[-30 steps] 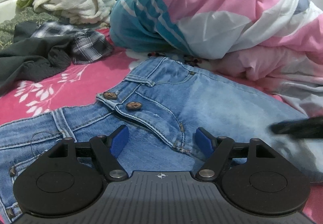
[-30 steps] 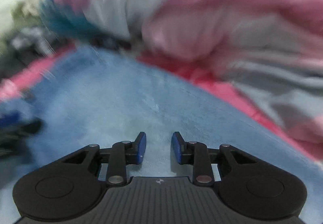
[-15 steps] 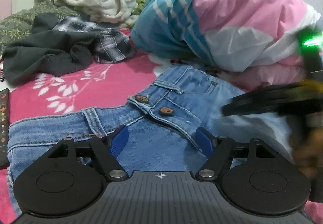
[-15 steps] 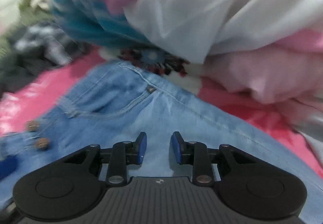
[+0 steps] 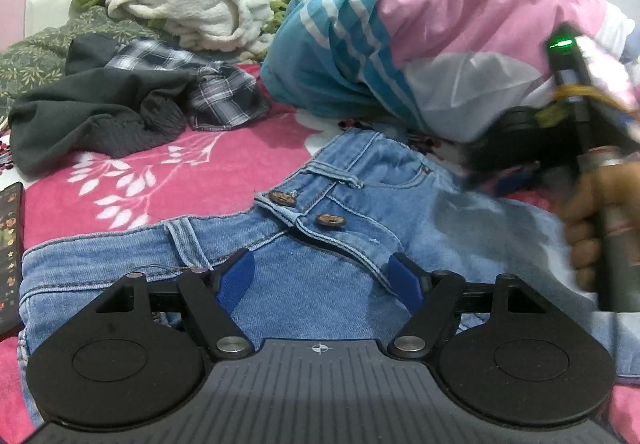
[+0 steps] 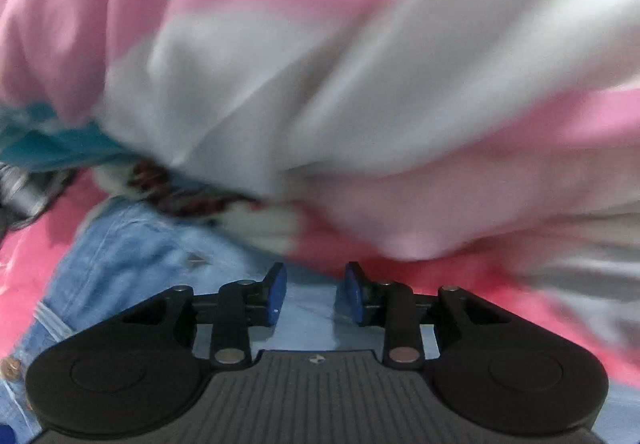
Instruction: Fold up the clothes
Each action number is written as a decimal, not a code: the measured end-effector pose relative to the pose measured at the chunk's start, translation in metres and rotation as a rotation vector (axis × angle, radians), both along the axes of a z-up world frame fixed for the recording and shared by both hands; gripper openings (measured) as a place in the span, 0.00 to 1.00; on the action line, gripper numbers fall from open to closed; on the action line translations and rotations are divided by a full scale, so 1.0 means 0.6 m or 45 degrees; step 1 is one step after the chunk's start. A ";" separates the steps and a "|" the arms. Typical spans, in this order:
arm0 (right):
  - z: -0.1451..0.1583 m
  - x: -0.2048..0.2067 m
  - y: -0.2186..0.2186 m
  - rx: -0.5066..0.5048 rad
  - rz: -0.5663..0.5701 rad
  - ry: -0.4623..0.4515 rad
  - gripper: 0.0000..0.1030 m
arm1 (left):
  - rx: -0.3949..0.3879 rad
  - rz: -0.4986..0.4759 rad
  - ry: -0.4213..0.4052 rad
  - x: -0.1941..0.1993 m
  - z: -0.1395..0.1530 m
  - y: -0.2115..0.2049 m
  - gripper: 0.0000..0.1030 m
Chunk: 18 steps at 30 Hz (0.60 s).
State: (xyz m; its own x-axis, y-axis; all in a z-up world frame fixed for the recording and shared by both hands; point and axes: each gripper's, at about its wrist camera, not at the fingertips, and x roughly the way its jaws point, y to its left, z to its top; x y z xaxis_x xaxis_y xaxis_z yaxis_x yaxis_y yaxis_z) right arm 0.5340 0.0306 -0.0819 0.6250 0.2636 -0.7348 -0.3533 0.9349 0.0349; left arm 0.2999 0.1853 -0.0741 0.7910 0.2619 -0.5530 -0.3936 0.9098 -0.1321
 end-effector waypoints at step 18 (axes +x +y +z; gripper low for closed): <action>-0.044 -0.194 -0.737 -0.205 -0.946 0.009 0.43 | 0.039 0.052 -0.006 0.000 0.009 -0.002 0.73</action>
State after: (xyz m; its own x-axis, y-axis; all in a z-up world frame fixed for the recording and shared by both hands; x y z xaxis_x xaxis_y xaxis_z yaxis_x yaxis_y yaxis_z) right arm 0.4174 -0.4119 -0.1084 0.5916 -0.3357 -0.7330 0.3710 0.9206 -0.1222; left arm 0.2999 0.1843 -0.0688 0.7819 0.3108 -0.5405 -0.4300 0.8965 -0.1065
